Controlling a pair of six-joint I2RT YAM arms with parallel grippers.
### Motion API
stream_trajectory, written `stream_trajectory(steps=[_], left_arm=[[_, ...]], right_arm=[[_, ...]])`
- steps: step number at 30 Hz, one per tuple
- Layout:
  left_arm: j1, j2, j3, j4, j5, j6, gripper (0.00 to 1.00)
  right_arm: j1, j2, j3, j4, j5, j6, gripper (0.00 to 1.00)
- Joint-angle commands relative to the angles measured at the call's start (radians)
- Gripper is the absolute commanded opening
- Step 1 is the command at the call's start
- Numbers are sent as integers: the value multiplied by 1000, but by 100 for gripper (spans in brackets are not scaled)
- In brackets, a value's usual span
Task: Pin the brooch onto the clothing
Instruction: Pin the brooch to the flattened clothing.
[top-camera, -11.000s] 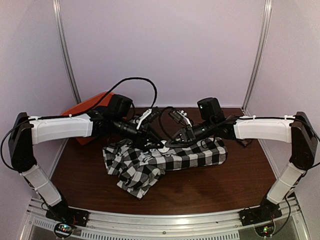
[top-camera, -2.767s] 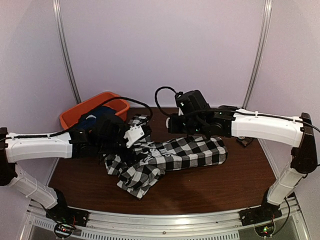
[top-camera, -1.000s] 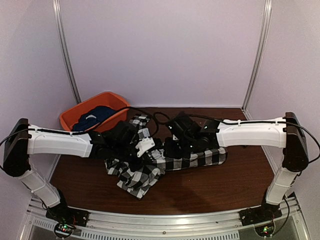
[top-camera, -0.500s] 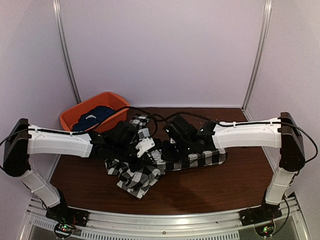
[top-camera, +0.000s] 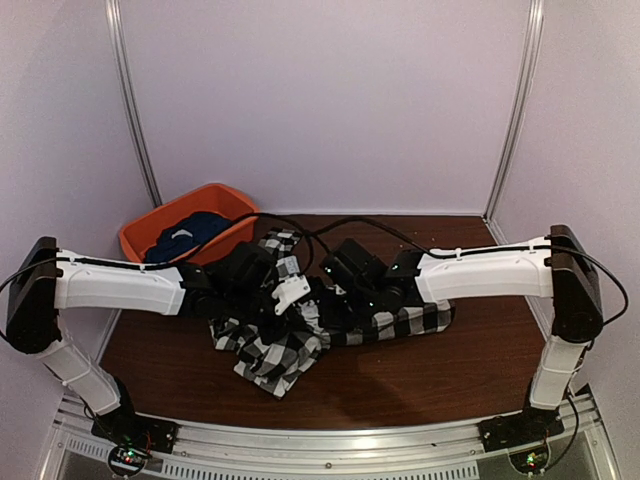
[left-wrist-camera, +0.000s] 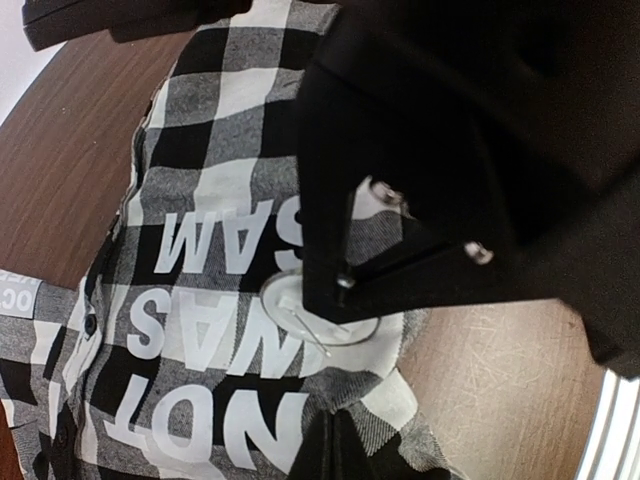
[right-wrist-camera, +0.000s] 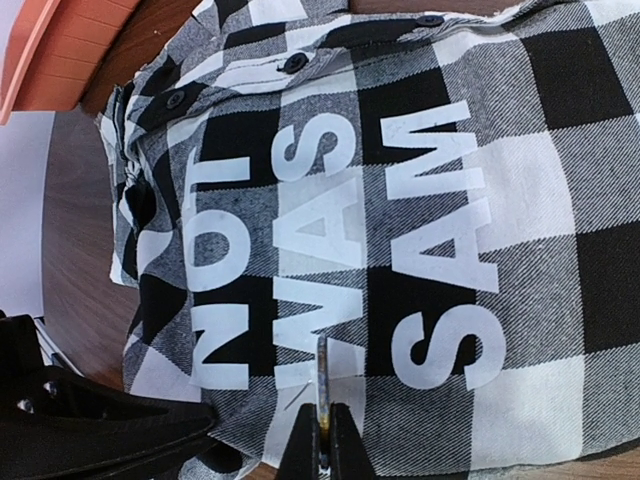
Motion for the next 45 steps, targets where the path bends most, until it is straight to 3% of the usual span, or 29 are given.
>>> stream_trajectory(steps=[1, 45], left_arm=[[-9, -14, 19, 41, -27, -14, 0], [-10, 9, 27, 25, -122, -27, 0]], right_arm=[[22, 24, 28, -4, -21, -18, 0], [55, -48, 11, -6, -196, -154, 0]])
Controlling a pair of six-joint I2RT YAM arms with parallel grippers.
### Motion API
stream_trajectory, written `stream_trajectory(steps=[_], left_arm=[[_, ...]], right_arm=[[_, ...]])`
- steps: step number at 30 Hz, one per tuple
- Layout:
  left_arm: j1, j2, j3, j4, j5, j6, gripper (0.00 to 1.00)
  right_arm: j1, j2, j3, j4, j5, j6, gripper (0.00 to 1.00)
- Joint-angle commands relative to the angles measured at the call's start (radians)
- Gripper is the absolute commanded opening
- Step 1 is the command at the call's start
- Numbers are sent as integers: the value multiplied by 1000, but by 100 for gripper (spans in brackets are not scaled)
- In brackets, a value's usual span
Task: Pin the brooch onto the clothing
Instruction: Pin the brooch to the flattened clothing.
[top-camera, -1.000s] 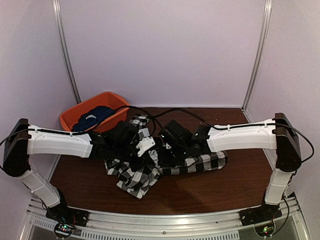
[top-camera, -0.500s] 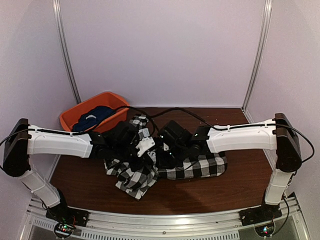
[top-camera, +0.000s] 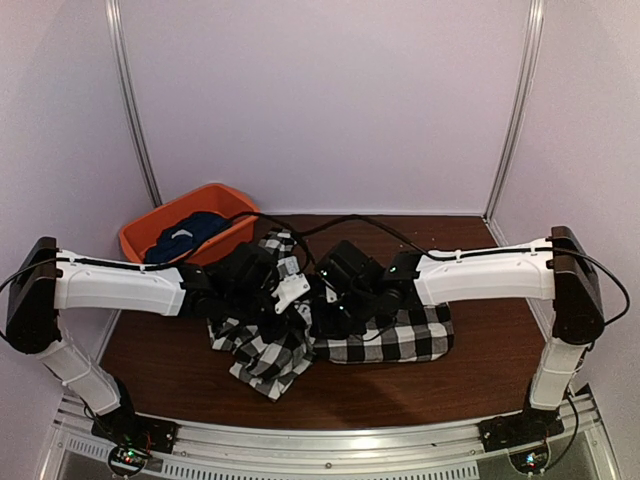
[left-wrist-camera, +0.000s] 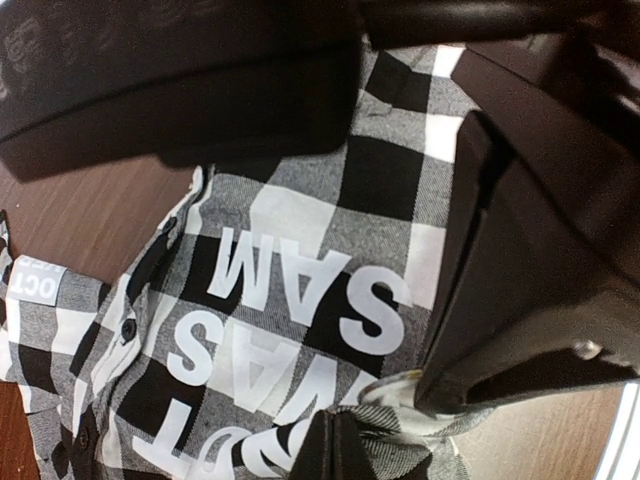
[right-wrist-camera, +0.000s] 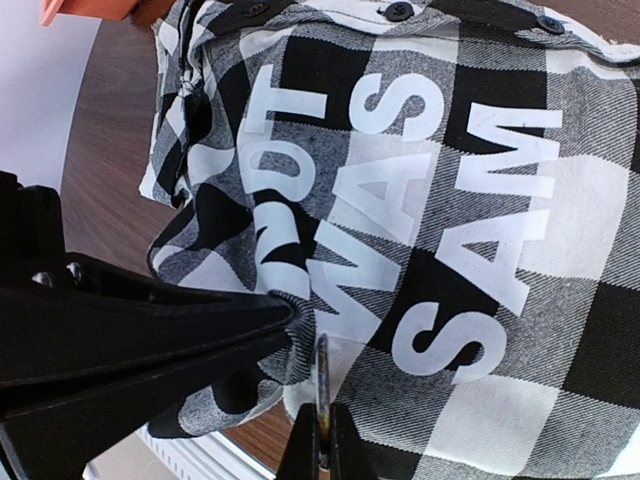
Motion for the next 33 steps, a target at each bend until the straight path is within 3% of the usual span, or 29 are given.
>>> stream_trajectory(steps=[1, 5, 10, 27, 33], left_arm=[[-4, 8, 27, 19, -35, -9, 0], [-3, 9, 37, 4, -28, -9, 0], [-3, -3, 54, -17, -21, -6, 35], [-3, -101, 40, -23, -74, 15, 96], [-3, -124, 31, -33, 60, 71, 98]], right_arm=[[24, -50, -8, 3, -62, -46, 0], [20, -64, -18, -9, -47, -70, 0], [6, -56, -25, -20, -45, -79, 0], [-40, -90, -70, -61, -216, -119, 0], [-58, -88, -38, -148, -250, -173, 0]])
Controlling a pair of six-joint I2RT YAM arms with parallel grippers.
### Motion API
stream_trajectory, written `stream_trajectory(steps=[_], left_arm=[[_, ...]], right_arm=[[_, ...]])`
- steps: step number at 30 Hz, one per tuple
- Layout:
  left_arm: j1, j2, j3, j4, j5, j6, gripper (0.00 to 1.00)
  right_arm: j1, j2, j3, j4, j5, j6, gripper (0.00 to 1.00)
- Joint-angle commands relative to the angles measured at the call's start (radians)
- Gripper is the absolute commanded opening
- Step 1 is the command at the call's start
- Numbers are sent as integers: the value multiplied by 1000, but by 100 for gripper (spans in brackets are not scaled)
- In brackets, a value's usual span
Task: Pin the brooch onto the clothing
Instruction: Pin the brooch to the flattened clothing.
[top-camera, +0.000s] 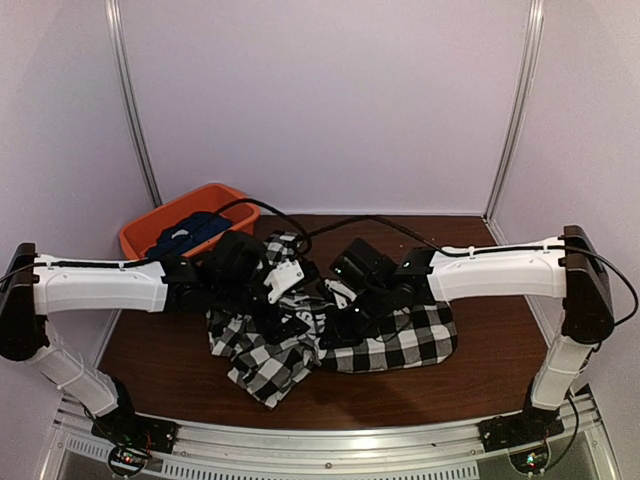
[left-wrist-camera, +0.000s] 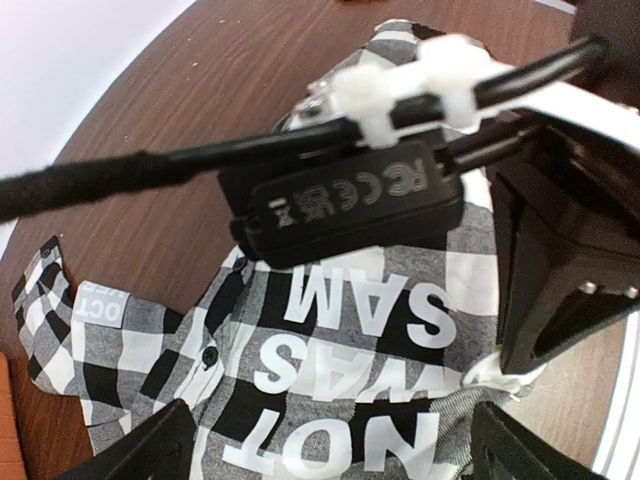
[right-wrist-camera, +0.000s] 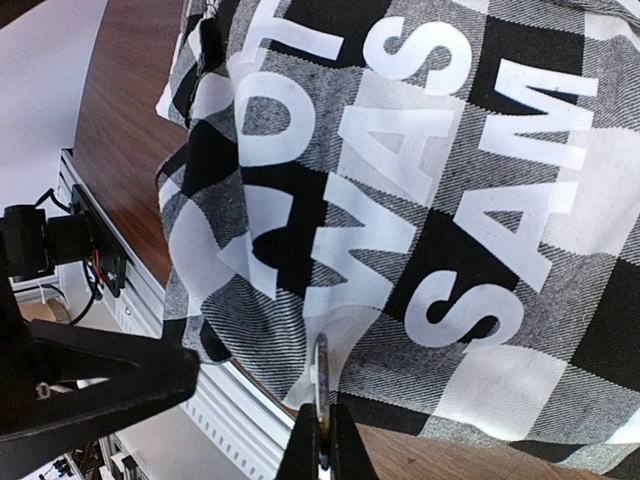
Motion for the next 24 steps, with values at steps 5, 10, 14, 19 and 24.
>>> stream_trajectory(steps=[5, 10, 14, 19, 24], left_arm=[[-1, -37, -6, -18, 201, 121, 98], [-1, -26, -26, 2, 262, 148, 98], [-2, -2, -29, 22, 310, 143, 98], [-1, -8, -27, 33, 267, 116, 98], [-1, -113, -103, 158, 156, 74, 98]], right_arm=[[-18, -18, 66, -166, -58, -143, 0], [-26, -9, 84, -193, -94, -212, 0], [-28, 3, 88, -186, -135, -249, 0], [-40, 10, 83, -178, -155, -272, 0], [-73, 23, 59, -159, -171, -256, 0]])
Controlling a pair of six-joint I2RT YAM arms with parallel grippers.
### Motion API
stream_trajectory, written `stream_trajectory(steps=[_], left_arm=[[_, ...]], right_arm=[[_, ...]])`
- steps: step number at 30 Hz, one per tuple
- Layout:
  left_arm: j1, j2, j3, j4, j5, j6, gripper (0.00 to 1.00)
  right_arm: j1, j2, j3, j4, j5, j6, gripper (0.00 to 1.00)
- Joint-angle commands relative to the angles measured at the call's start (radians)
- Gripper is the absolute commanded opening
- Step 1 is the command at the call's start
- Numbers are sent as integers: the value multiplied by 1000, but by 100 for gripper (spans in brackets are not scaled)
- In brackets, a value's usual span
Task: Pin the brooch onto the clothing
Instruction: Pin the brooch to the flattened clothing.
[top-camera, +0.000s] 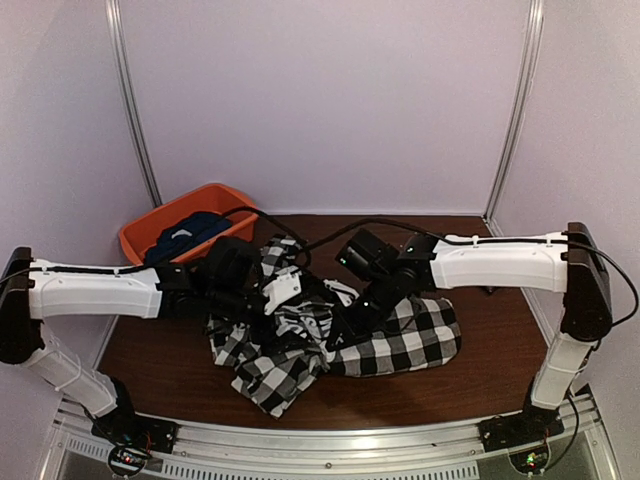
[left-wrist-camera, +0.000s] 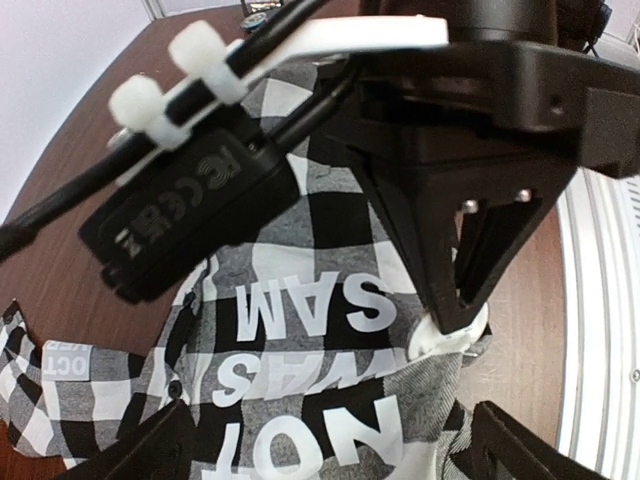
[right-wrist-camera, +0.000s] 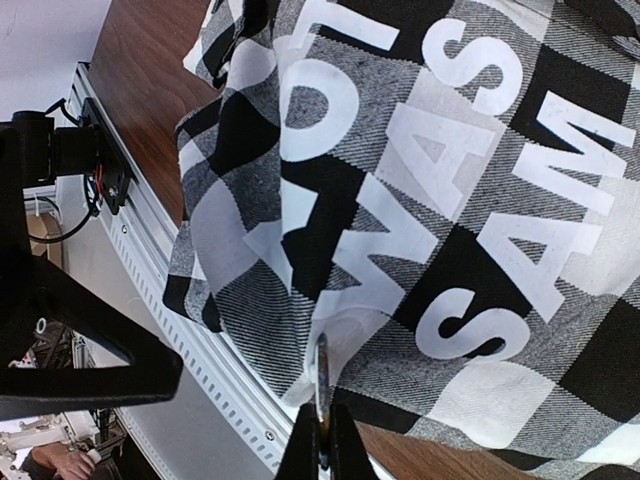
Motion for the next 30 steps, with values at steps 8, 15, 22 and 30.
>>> stream_trajectory(steps=[8, 15, 22, 30], left_arm=[[-1, -172, -128, 161, 110, 69, 98], [-1, -162, -132, 104, 148, 136, 97], [0, -69, -95, 67, 82, 114, 96], [18, 23, -35, 87, 95, 102, 96]], right_arm=[[-64, 29, -2, 9, -60, -15, 0], [-91, 38, 21, -2, -129, -31, 0], [-110, 29, 17, 3, -187, -72, 0], [-109, 7, 7, -18, -206, -87, 0]])
